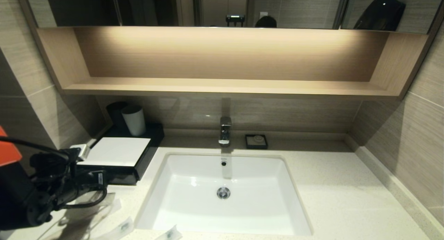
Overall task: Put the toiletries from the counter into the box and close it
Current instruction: Open the drawer
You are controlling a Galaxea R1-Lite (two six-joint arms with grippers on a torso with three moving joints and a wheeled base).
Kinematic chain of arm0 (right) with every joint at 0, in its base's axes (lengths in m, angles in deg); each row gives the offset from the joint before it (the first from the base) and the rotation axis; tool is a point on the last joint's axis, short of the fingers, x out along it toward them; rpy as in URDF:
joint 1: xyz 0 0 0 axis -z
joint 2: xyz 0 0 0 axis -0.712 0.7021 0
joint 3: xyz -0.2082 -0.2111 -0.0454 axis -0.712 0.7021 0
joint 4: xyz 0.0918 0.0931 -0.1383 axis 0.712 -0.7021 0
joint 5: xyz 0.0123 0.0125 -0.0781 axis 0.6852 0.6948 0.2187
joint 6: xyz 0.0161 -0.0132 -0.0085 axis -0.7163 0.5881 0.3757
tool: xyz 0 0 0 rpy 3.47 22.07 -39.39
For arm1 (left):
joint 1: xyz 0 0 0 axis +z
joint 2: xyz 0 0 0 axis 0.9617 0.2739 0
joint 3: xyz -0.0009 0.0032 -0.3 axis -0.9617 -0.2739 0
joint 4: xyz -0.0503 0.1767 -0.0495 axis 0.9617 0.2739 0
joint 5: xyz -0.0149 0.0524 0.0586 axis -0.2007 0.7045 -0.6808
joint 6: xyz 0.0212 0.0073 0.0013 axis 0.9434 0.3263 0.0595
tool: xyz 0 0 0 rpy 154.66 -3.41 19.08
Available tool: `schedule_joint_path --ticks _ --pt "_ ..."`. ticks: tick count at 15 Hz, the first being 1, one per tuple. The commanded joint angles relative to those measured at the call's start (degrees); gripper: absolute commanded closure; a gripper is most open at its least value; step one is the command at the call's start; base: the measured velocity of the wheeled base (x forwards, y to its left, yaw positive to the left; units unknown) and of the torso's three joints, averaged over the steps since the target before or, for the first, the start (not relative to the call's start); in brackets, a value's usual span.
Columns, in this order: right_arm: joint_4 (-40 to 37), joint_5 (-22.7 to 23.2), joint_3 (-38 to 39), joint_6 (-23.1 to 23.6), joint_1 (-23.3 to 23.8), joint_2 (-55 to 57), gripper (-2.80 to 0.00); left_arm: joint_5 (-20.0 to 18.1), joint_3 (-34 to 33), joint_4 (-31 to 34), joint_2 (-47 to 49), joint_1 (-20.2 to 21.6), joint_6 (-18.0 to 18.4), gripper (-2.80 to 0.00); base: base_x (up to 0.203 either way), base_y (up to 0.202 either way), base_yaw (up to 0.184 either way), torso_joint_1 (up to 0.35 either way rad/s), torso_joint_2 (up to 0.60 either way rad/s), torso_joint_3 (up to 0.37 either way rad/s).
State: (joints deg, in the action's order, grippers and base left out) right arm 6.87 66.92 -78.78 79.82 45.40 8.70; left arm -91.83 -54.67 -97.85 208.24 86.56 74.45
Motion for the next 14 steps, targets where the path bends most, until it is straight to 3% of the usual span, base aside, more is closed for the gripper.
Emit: schedule_joint_path --ticks 1,14 --pt "0.0 0.0 0.0 0.0 0.0 0.0 0.0 0.0 0.1 -0.5 0.5 0.0 0.0 0.0 0.0 0.0 0.0 0.0 0.0 0.0" --pt "0.0 0.0 0.0 0.0 0.0 0.0 0.0 0.0 0.5 -2.7 2.2 0.0 -0.1 0.0 0.0 0.0 0.0 0.0 0.0 0.0"
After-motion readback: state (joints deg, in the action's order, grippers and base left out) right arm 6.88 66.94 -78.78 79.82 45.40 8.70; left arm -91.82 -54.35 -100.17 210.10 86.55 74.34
